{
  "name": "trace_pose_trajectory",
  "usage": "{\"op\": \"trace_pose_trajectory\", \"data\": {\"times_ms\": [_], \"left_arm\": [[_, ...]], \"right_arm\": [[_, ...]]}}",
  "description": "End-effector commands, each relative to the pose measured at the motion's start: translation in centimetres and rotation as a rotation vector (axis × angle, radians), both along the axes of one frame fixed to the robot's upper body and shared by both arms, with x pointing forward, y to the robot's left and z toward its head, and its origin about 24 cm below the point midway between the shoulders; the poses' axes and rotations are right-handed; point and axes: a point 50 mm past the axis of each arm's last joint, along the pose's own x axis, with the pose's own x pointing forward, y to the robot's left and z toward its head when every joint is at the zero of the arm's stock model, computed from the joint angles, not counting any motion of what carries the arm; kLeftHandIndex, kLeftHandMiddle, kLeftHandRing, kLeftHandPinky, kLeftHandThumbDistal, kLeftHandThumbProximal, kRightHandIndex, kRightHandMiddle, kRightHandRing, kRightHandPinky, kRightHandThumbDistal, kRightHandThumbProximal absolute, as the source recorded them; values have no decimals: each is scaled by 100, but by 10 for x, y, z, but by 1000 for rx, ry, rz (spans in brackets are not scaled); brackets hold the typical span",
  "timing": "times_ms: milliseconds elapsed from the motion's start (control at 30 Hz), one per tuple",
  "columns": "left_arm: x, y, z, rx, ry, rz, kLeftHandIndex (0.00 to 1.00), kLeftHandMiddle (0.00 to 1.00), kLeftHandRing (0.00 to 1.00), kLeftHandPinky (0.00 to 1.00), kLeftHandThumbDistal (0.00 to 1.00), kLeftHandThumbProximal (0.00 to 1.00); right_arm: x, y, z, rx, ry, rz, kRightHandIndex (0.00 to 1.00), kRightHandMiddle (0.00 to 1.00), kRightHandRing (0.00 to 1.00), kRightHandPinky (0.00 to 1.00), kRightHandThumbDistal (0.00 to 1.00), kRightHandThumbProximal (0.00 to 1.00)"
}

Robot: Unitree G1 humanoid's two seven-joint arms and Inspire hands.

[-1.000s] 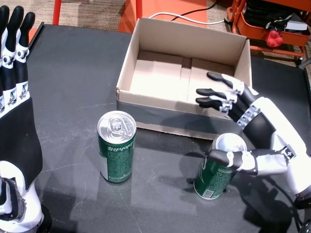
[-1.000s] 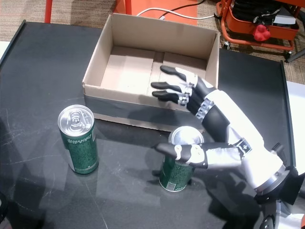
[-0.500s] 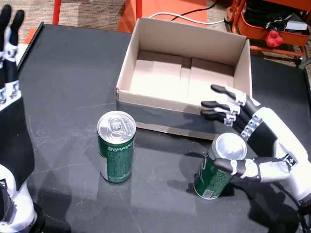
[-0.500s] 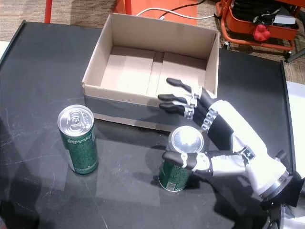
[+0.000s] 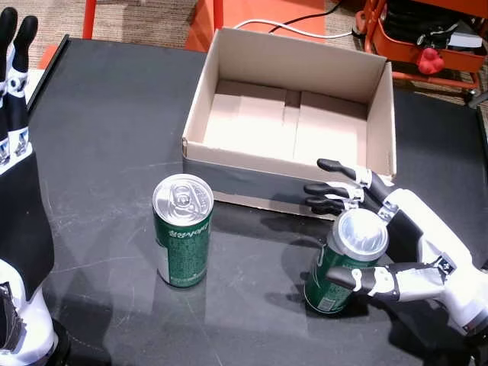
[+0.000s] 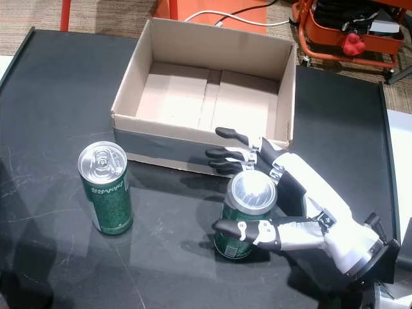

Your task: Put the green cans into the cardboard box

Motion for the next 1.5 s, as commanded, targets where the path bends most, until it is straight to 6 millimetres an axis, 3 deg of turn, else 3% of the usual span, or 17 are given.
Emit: {"op": "trace_pose_trajectory", "data": {"times_ms": [0, 333, 500, 633, 733, 1033, 1300, 1333, 1400, 1467], "left_arm": [[-3, 1, -2, 1, 17, -2, 100, 99, 100, 100, 64, 97], [-4, 3, 1, -8, 19, -31, 100, 100, 100, 100, 68, 96], [-4, 3, 3, -9, 16, -26, 100, 98, 100, 100, 62, 99], [-5, 3, 4, -15, 22, -35, 100, 98, 100, 100, 59, 96], [-6, 3, 5, -15, 20, -40, 100, 98, 100, 100, 60, 97], [-9, 5, 7, -14, 25, -19, 100, 97, 100, 100, 62, 97], [-11, 5, 8, -19, 29, -32, 100, 98, 100, 100, 59, 94], [-11, 5, 8, -18, 29, -34, 100, 98, 100, 100, 58, 94], [-12, 4, 8, -19, 34, -39, 100, 98, 100, 100, 58, 92], [-13, 4, 8, -26, 40, -44, 100, 98, 100, 100, 56, 91]], "right_arm": [[1, 0, -1, -2, 13, 4, 88, 84, 85, 95, 100, 69], [6, 9, -8, -6, 67, 4, 87, 82, 83, 94, 100, 73], [8, 18, -14, -5, 117, 2, 82, 79, 82, 92, 100, 75], [9, 22, -17, -15, 137, -2, 81, 79, 81, 91, 100, 72], [10, 25, -19, -24, 150, 2, 81, 80, 82, 92, 100, 73], [8, 26, -23, -28, 185, 3, 81, 80, 83, 94, 100, 71], [8, 24, -24, -57, 191, 3, 81, 80, 84, 95, 100, 70], [7, 24, -25, -58, 194, 5, 81, 80, 85, 95, 95, 68], [7, 24, -25, -64, 197, 6, 81, 80, 85, 95, 94, 67], [7, 23, -26, -72, 199, 5, 83, 81, 85, 95, 97, 68]]}}
